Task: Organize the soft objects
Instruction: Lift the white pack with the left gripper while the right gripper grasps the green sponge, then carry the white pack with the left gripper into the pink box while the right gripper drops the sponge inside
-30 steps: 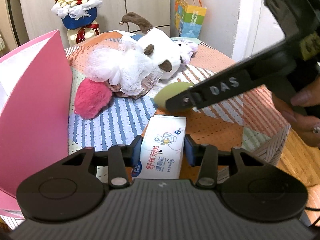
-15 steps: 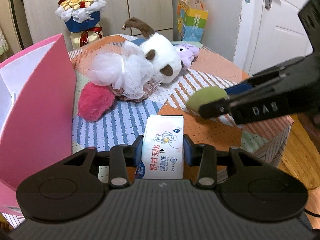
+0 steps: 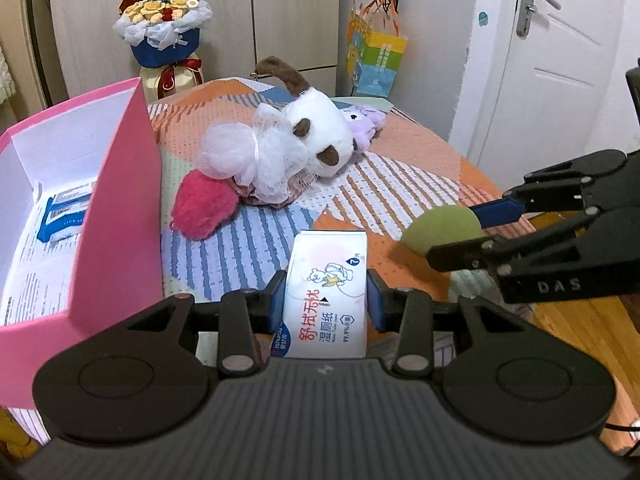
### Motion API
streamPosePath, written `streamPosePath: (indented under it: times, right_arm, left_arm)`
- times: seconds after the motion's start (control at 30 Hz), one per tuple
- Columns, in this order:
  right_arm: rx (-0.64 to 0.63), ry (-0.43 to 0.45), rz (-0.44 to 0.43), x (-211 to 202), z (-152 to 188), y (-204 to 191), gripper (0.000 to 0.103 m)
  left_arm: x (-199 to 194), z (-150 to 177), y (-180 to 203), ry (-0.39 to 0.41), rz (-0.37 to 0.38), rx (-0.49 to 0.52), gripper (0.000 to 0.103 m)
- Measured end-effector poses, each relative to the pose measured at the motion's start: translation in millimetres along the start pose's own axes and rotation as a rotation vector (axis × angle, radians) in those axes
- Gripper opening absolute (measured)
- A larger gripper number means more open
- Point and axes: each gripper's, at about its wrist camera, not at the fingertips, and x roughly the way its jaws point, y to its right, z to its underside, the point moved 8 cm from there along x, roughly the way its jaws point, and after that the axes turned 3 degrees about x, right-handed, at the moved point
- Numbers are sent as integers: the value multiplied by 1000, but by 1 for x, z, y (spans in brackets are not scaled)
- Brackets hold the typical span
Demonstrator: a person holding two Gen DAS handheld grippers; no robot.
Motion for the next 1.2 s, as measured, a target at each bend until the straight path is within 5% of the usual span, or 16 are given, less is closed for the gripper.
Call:
streamPosePath:
  times: [0.83,1.2]
  right_arm:
    - [-119,-42,-312,-62,-16,-96,45]
    - [-225,78,-386,-74,-68,-152,45]
  left_arm:
    - [-96,30,-26,-76,126,-59,39]
    - [-147,11,-87,23,-48,-76,39]
